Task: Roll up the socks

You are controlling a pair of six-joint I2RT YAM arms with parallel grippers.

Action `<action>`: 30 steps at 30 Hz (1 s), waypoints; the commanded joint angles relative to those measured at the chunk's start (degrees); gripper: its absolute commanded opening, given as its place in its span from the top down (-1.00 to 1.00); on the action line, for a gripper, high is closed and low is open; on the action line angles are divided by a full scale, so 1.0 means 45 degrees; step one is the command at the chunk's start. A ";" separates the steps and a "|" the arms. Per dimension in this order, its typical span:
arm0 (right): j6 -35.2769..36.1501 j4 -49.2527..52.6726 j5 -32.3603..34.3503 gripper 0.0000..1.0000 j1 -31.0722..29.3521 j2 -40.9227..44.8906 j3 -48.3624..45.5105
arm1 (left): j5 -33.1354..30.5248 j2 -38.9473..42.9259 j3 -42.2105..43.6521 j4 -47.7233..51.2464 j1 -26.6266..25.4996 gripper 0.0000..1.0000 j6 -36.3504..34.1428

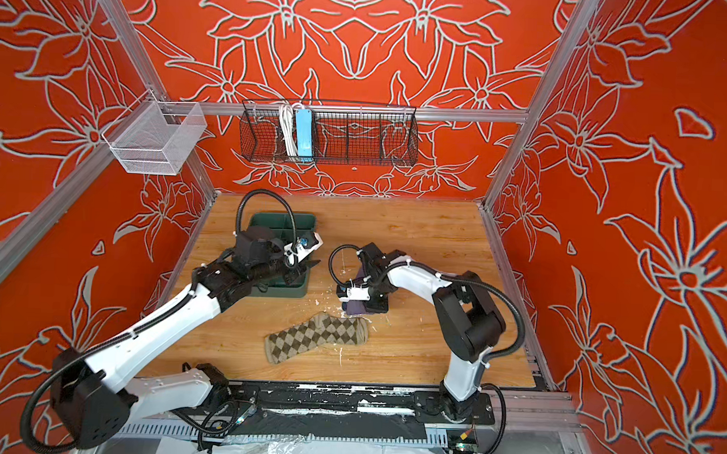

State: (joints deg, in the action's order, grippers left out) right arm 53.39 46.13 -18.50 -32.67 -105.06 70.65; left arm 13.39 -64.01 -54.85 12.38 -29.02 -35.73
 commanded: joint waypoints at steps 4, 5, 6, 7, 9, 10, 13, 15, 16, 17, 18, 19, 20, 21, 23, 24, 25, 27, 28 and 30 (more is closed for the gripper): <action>-0.0184 0.4251 -0.2647 1.00 0.0859 -0.2571 0.2465 | -0.0533 0.0325 0.1925 -0.0222 -0.2739 -0.09 -0.5741; -0.0147 0.4405 -0.2711 1.00 0.0965 -0.2855 0.2711 | -0.1194 -0.0162 0.2076 -0.0472 -0.3257 -0.10 -0.6164; -0.0141 0.4469 -0.2728 1.00 0.0999 -0.3065 0.2870 | -0.1602 -0.0675 0.2125 -0.0683 -0.3602 -0.11 -0.6365; -0.0118 0.4494 -0.2758 1.00 0.1048 -0.3259 0.3012 | -0.1970 -0.1305 0.2149 -0.0962 -0.3884 -0.12 -0.6655; -0.0104 0.4448 -0.2865 1.00 0.1103 -0.3535 0.3158 | -0.2692 -0.2525 0.2259 -0.2005 -0.4346 -0.12 -0.6981; -0.0075 0.4406 -0.2926 1.00 0.1107 -0.3620 0.3216 | -0.3013 -0.3236 0.2322 -0.2711 -0.4545 -0.12 -0.7114; 0.0001 0.4189 -0.3110 1.00 0.1107 -0.3711 0.3197 | -0.3640 -0.4968 0.2317 -0.4660 -0.4864 -0.09 -0.6938; 0.0050 0.4163 -0.3134 1.00 0.1121 -0.3724 0.3186 | -0.4118 -0.5857 0.2248 -0.5752 -0.4900 -0.08 -0.6654; 0.0070 0.4168 -0.3135 1.00 0.1126 -0.3711 0.3186 | -0.4321 -0.6236 0.2230 -0.6205 -0.4910 -0.07 -0.6522; 0.0090 0.4182 -0.3135 1.00 0.1126 -0.3701 0.3191 | -0.4428 -0.6508 0.2197 -0.6376 -0.4901 -0.07 -0.6485; 0.0100 0.4183 -0.3149 1.00 0.1126 -0.3688 0.3169 | -0.4502 -0.6743 0.2153 -0.6506 -0.4911 -0.06 -0.6423; 0.0116 0.4172 -0.3155 1.00 0.1153 -0.3662 0.3152 | -0.4588 -0.6954 0.2098 -0.6557 -0.4905 -0.05 -0.6358; 0.0110 0.4149 -0.3173 1.00 0.1146 -0.3632 0.3147 | -0.4713 -0.7169 0.2027 -0.6556 -0.4915 -0.02 -0.6292; 0.0120 0.4145 -0.3193 1.00 0.1155 -0.3645 0.3147 | -0.4826 -0.7359 0.1980 -0.6560 -0.4900 0.00 -0.6212; 0.0128 0.4087 -0.3236 1.00 0.1148 -0.3608 0.3120 | -0.5015 -0.7762 0.1839 -0.6404 -0.4898 0.10 -0.6132; 0.0138 0.4085 -0.3266 1.00 0.1166 -0.3584 0.3108 | -0.5181 -0.8035 0.1808 -0.6541 -0.4900 0.14 -0.6051; 0.0148 0.4066 -0.3319 1.00 0.1167 -0.3552 0.3091 | -0.5318 -0.8285 0.1781 -0.6641 -0.4900 0.21 -0.6010; 0.0134 0.4029 -0.3330 1.00 0.1180 -0.3474 0.3082 | -0.5565 -0.8711 0.1800 -0.6998 -0.4890 0.42 -0.5967; 0.0121 0.3974 -0.3330 1.00 0.1186 -0.3409 0.3042 | -0.5628 -0.8869 0.1789 -0.7035 -0.4899 0.52 -0.5938; 0.0020 0.3730 -0.3260 1.00 0.1233 -0.3212 0.2888 | -0.5737 -0.9028 0.1779 -0.7019 -0.4900 0.74 -0.5885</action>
State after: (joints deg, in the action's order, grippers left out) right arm 53.04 63.20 -32.05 -27.11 -119.57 85.30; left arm -10.66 -102.56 -46.41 -17.72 -51.07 -62.96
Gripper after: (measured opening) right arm 0.123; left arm 0.158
